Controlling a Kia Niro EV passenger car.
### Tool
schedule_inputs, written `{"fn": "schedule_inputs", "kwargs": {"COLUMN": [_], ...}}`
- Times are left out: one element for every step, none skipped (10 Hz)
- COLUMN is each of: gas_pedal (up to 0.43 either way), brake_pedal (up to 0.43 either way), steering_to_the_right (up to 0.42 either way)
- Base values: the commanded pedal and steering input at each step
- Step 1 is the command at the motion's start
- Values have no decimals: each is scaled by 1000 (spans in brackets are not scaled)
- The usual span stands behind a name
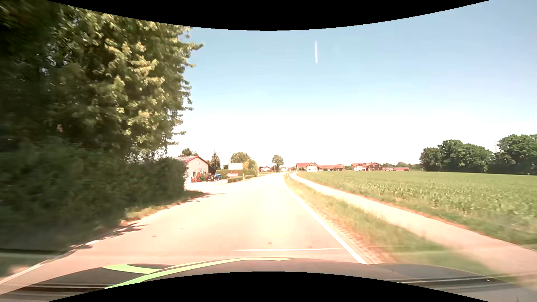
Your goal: Follow the waypoints while adhering to traffic rules and regulations
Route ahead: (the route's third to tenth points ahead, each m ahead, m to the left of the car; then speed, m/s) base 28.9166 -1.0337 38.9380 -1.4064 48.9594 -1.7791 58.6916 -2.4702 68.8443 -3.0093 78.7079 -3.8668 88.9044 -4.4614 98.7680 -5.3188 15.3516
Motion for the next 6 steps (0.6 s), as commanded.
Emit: {"fn": "schedule_inputs", "kwargs": {"gas_pedal": [47,47,47,47,47,47], "brake_pedal": [0,0,0,0,0,0], "steering_to_the_right": [4,4,4,4,4,3]}}
